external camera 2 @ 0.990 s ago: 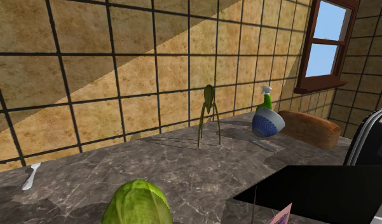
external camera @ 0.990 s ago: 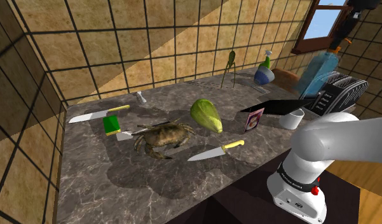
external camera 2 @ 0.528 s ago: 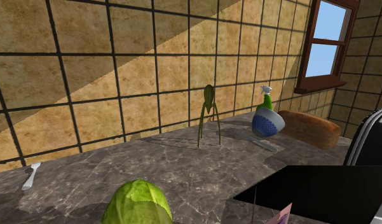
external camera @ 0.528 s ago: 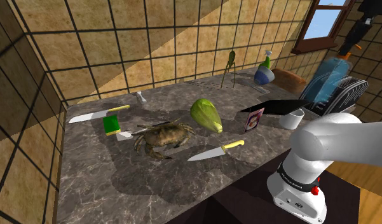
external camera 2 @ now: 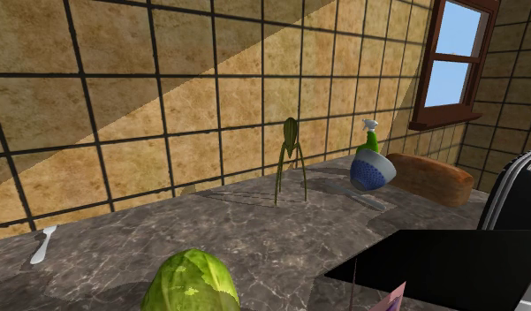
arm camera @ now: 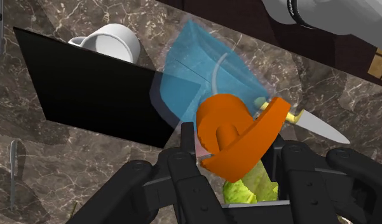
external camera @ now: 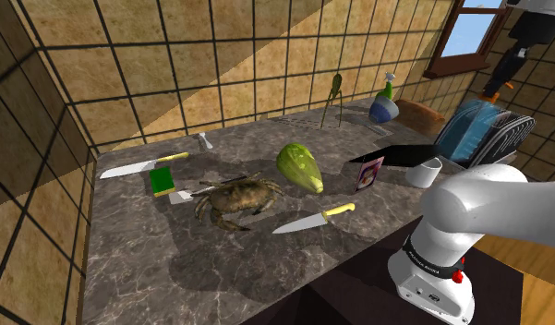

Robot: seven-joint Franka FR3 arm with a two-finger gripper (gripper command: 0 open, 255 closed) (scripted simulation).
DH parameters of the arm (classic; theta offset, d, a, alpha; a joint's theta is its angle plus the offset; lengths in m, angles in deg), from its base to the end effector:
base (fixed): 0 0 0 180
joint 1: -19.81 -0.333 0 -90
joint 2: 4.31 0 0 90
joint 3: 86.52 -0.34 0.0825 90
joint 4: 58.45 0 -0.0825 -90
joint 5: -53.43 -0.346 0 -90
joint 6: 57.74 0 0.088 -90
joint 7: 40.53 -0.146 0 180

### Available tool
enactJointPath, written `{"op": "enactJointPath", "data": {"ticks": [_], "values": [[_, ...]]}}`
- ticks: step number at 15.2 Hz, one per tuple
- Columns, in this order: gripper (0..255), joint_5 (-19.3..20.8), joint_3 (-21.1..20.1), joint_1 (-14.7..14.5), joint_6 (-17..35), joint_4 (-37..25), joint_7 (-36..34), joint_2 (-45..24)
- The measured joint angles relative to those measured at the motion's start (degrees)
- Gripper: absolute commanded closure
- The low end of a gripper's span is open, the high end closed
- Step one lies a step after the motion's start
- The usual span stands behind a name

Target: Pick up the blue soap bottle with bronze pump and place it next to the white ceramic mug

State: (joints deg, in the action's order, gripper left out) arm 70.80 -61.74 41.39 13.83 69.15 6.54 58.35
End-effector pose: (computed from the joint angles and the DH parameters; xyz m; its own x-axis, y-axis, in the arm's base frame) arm 0.0161 -0.2080 0.6095 0.9878 0.1147 0.1051 0.1188 -0.9924 -0.0336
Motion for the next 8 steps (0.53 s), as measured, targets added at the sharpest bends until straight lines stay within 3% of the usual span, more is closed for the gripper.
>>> {"op": "enactJointPath", "data": {"ticks": [8], "values": [[255,1.72,1.44,1.28,4.19,8.05,-0.26,3.87]]}}
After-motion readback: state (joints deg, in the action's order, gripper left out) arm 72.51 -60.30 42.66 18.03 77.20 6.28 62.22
